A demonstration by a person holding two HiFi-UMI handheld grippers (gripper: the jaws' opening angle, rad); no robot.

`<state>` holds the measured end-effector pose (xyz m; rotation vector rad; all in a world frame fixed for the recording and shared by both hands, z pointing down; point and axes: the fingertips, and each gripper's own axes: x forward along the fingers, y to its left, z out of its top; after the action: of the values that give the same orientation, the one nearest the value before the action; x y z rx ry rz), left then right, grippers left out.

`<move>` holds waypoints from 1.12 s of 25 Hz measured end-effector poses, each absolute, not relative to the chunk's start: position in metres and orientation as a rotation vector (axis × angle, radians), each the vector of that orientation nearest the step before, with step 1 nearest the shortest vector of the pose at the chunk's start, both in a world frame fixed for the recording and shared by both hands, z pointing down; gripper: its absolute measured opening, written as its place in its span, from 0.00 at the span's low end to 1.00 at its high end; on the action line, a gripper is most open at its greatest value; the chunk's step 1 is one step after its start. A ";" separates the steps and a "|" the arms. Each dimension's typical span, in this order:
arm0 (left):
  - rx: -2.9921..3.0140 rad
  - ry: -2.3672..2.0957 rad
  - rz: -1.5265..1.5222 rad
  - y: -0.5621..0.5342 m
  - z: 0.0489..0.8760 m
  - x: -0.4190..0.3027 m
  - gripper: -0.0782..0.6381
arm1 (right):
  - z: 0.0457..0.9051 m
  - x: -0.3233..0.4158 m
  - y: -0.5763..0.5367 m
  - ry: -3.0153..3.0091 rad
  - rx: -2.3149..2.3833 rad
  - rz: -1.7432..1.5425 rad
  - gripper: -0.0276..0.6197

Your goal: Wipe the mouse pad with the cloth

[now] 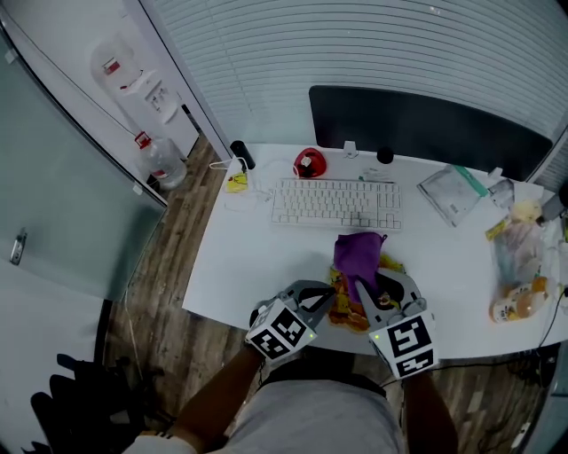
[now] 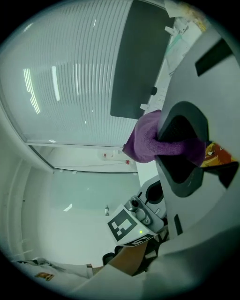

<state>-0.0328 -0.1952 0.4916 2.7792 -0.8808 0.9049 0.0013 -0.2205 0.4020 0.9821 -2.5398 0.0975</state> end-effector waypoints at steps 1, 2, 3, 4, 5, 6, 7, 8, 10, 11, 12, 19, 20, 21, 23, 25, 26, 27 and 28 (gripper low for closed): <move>2.763 -0.852 0.955 -0.196 0.501 -0.033 0.13 | 0.410 -0.003 -0.223 -2.509 0.963 0.104 0.15; 2.749 -0.823 1.007 -0.196 0.509 -0.033 0.13 | 0.418 -0.006 -0.225 -2.476 0.940 0.112 0.15; 2.736 -0.794 1.058 -0.196 0.517 -0.033 0.13 | 0.427 -0.010 -0.227 -2.442 0.915 0.123 0.15; 2.723 -0.763 1.107 -0.196 0.525 -0.033 0.13 | 0.437 -0.013 -0.229 -2.407 0.890 0.136 0.15; 2.709 -0.731 1.153 -0.196 0.533 -0.033 0.13 | 0.448 -0.016 -0.231 -2.371 0.865 0.148 0.15; 2.696 -0.701 1.196 -0.196 0.540 -0.033 0.13 | 0.457 -0.019 -0.233 -2.334 0.842 0.155 0.15; 2.684 -0.673 1.237 -0.195 0.547 -0.033 0.13 | 0.467 -0.021 -0.234 -2.299 0.822 0.154 0.15; 2.674 -0.648 1.273 -0.195 0.553 -0.033 0.13 | 0.475 -0.023 -0.236 -2.267 0.803 0.149 0.15; 2.656 -0.606 1.330 -0.195 0.564 -0.034 0.13 | 0.492 -0.028 -0.238 -2.213 0.765 0.152 0.15; 2.648 -0.588 1.347 -0.195 0.568 -0.033 0.13 | 0.499 -0.030 -0.239 -2.192 0.746 0.160 0.15; 2.640 -0.572 1.359 -0.195 0.572 -0.033 0.13 | 0.507 -0.031 -0.239 -2.172 0.727 0.169 0.15; 2.597 -0.502 1.361 -0.195 0.581 -0.032 0.13 | 0.546 -0.033 -0.237 -2.052 0.640 0.195 0.15; 2.586 -0.497 1.354 -0.196 0.581 -0.032 0.13 | 0.549 -0.031 -0.238 -2.038 0.640 0.190 0.15; 2.575 -0.494 1.349 -0.196 0.582 -0.032 0.13 | 0.551 -0.028 -0.238 -2.028 0.642 0.186 0.15; 2.558 -0.489 1.346 -0.197 0.583 -0.032 0.13 | 0.553 -0.020 -0.240 -2.013 0.655 0.185 0.15; 2.554 -0.490 1.346 -0.196 0.583 -0.032 0.13 | 0.554 -0.009 -0.242 -1.999 0.677 0.191 0.15; 2.553 -0.494 1.345 -0.196 0.583 -0.033 0.13 | 0.554 -0.003 -0.243 -1.991 0.691 0.197 0.15; 2.553 -0.498 1.344 -0.196 0.583 -0.033 0.13 | 0.554 0.004 -0.244 -1.983 0.707 0.204 0.15; 2.553 -0.502 1.342 -0.196 0.583 -0.033 0.13 | 0.554 0.012 -0.245 -1.974 0.725 0.213 0.15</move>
<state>-0.0333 -0.1960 0.5830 2.5535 -0.5019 1.3422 0.0123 -0.2453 0.5545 0.7251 -1.9740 0.2133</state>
